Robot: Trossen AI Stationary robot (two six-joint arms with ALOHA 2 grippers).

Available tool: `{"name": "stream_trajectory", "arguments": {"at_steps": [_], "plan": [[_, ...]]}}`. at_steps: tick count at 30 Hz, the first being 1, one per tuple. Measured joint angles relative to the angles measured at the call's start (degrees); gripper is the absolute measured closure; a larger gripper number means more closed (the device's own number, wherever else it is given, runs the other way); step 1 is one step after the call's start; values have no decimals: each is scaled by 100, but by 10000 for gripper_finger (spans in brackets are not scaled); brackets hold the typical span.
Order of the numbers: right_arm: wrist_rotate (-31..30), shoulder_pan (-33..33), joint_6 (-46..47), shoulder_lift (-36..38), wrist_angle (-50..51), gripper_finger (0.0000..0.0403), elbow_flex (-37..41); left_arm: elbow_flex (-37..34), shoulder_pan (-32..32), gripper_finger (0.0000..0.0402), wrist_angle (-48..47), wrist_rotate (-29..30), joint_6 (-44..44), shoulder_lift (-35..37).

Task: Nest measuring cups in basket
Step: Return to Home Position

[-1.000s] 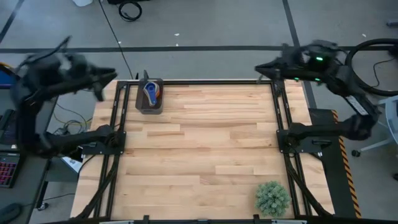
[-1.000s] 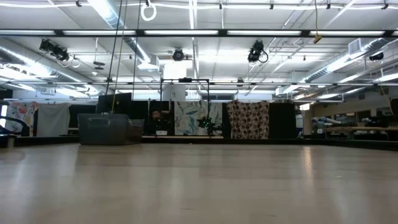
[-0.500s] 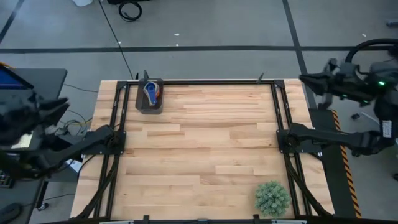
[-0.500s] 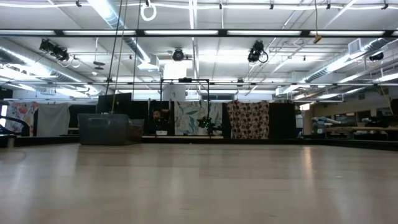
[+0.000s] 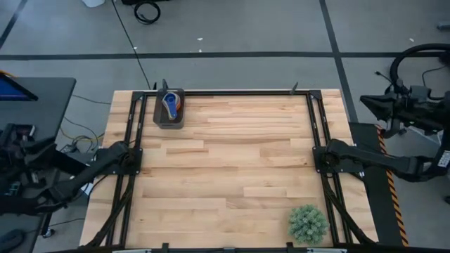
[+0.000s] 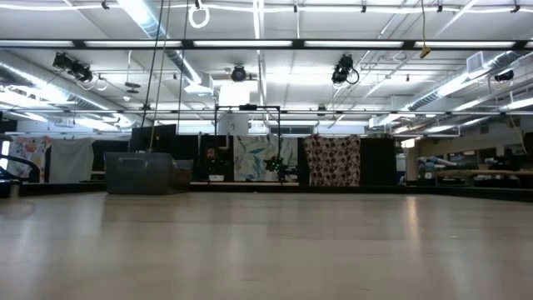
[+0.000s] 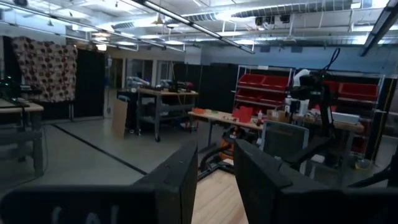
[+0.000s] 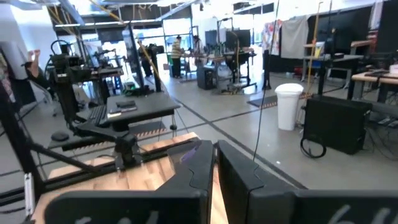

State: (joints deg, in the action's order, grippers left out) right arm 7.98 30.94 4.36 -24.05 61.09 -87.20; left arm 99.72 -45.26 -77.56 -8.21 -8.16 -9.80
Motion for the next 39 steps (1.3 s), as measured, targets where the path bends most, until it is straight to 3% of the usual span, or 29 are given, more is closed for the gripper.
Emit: {"name": "stream_trajectory", "arguments": {"at_steps": [9,20,24,31,35,39], "plan": [[260,134,24,456,86,373,550,-2,-335,294,-237,2,100,413],[425,609,429,1897,-198,373,1535,-409,-726,294,-72,-2,314,612],[763,885,368,2368,-724,373,2021,-1008,-894,294,404,-118,454,775],[1628,1444,206,2336,-1647,373,2943,-2521,-1091,294,1394,-838,527,942],[2160,1585,298,2336,-2425,373,3580,-3444,-1125,294,2290,-1290,489,944],[2322,1617,472,2330,-2766,373,4108,-4372,-1126,294,3455,-1713,413,944]]}}
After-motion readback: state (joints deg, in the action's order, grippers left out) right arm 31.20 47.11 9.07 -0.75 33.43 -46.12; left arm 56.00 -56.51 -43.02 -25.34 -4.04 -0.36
